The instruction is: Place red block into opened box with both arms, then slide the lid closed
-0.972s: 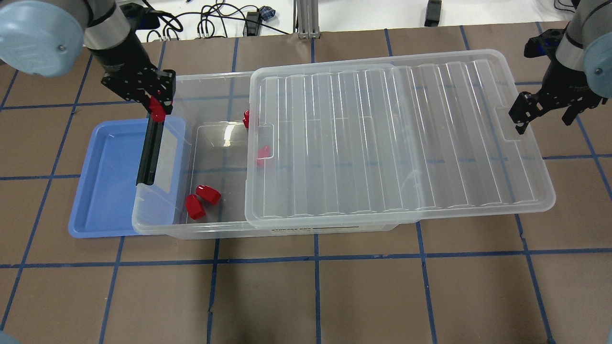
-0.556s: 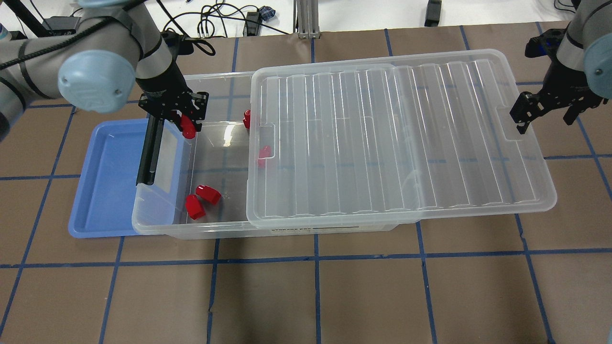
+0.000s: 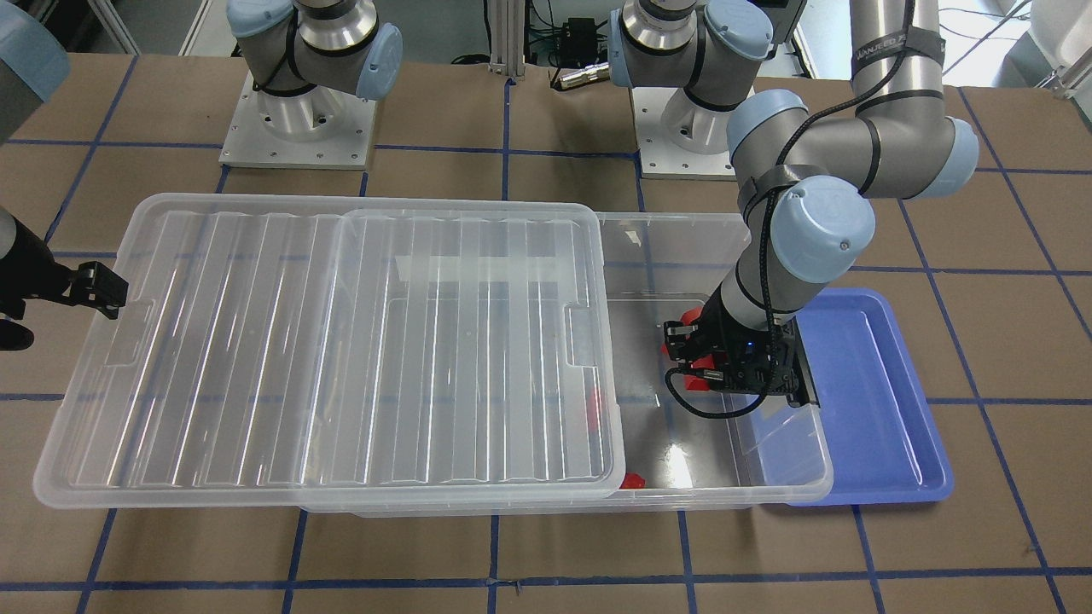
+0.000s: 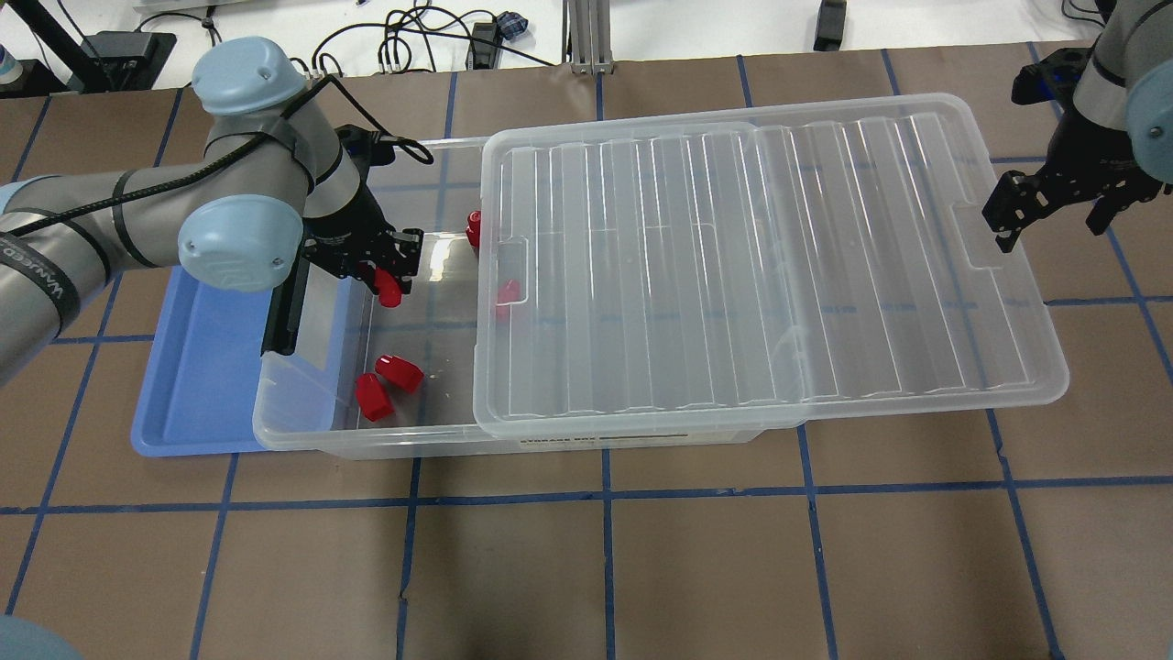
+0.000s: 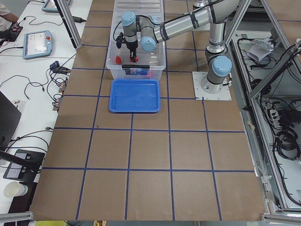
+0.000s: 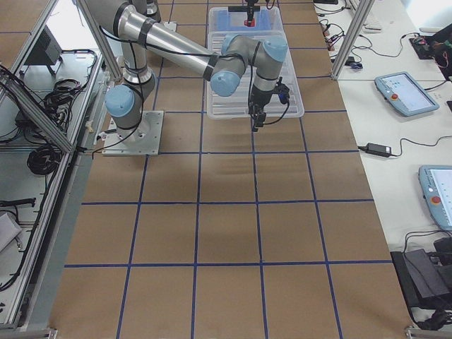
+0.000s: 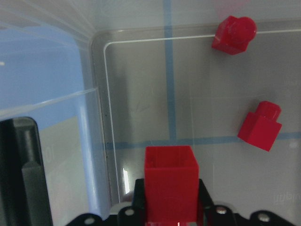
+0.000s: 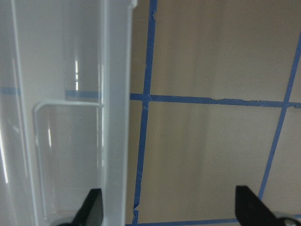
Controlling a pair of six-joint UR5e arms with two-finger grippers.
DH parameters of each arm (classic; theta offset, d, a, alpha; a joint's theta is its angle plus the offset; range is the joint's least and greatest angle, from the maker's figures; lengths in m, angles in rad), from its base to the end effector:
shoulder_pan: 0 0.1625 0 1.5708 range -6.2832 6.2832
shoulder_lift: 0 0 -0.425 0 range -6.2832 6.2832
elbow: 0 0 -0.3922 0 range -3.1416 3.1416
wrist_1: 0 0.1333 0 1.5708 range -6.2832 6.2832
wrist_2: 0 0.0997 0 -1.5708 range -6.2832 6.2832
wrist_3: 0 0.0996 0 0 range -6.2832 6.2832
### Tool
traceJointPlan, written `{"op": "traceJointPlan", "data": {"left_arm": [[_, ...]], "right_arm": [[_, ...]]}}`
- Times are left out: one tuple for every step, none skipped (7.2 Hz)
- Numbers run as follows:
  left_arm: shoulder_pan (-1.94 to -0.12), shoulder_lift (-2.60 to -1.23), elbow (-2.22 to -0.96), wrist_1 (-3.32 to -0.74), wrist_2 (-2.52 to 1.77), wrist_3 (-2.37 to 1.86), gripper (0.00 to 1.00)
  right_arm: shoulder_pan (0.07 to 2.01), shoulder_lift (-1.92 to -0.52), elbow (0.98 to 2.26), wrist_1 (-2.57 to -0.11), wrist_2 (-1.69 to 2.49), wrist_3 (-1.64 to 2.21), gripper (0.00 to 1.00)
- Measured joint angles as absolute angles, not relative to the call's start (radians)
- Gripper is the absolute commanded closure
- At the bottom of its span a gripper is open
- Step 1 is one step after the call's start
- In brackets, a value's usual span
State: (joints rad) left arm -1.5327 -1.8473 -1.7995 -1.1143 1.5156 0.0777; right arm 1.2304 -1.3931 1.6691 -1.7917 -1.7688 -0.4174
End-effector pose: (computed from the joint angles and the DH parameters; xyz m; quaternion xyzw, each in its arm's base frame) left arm -0.1176 -0.5588 0.2774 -0.0191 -0.9991 -0.0227 0.0289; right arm -0.0753 -0.5532 0.3709 0.0410 -0.9939 -0.0620 0.0817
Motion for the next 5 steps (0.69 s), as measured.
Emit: {"op": "traceJointPlan", "data": {"left_arm": [[-1.533,-1.853,-1.822,-1.078,1.508,0.09,0.89],[-1.533,-1.852,-1.847,-1.052,1.507,0.104,0.89],[-1.535,-1.85,-1.877,-1.012,1.524,0.115,0.89],[-1.534,-1.853,-1.908,-0.947,1.561,0.126,0.88],[-1.531,-1.857,-1.931,-0.901,1.576,0.132,0.87]], "right_arm": [[1.231,-1.415,1.66,-1.775,-1.765,-0.416,0.0],[1.232,-1.438,1.652,-1.749,-1.758,-0.413,0.0],[1.233,-1.46,1.648,-1.73,-1.753,-0.409,0.0],[1.233,-1.476,1.645,-1.721,-1.75,-0.405,0.0],[1.233,-1.484,1.645,-1.716,-1.749,-0.404,0.0]]}}
